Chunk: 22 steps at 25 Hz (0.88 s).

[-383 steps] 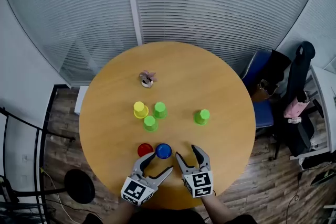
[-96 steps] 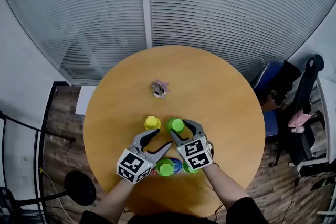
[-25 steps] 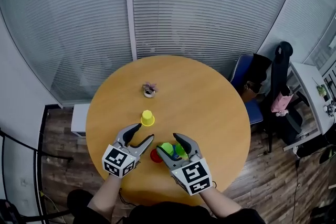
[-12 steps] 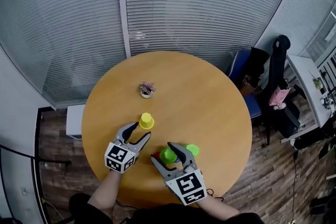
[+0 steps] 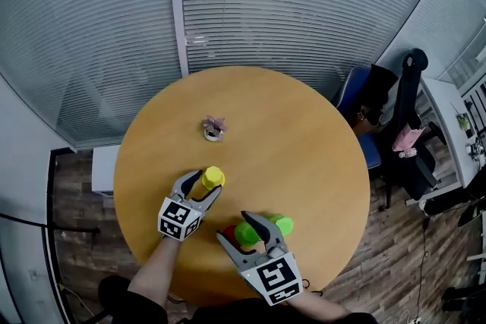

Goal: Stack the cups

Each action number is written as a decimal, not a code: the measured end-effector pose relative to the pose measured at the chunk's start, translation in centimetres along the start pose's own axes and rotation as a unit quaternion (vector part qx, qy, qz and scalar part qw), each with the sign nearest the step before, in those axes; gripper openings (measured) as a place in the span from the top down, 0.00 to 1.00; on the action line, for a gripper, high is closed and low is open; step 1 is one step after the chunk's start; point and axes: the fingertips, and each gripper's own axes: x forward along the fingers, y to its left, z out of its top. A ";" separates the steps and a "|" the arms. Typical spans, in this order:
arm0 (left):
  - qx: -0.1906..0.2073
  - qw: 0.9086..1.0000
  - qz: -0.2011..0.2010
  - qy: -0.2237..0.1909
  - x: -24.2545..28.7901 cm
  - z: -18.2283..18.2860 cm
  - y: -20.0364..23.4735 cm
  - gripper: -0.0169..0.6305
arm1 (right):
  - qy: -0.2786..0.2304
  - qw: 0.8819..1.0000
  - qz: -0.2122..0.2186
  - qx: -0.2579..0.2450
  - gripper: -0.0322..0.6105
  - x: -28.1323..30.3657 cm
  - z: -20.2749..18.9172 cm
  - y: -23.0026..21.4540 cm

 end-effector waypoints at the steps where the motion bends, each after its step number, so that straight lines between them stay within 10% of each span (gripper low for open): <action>1: -0.005 1.000 0.001 0.003 0.3 -0.4 0.3 0.56 | 0.002 1.000 0.001 0.003 0.56 0.2 -0.1 -0.1; 22: 0.007 0.999 -0.020 0.038 2.9 -2.2 0.8 0.59 | 0.004 1.000 -0.012 0.020 0.56 -0.8 -0.2 -1.7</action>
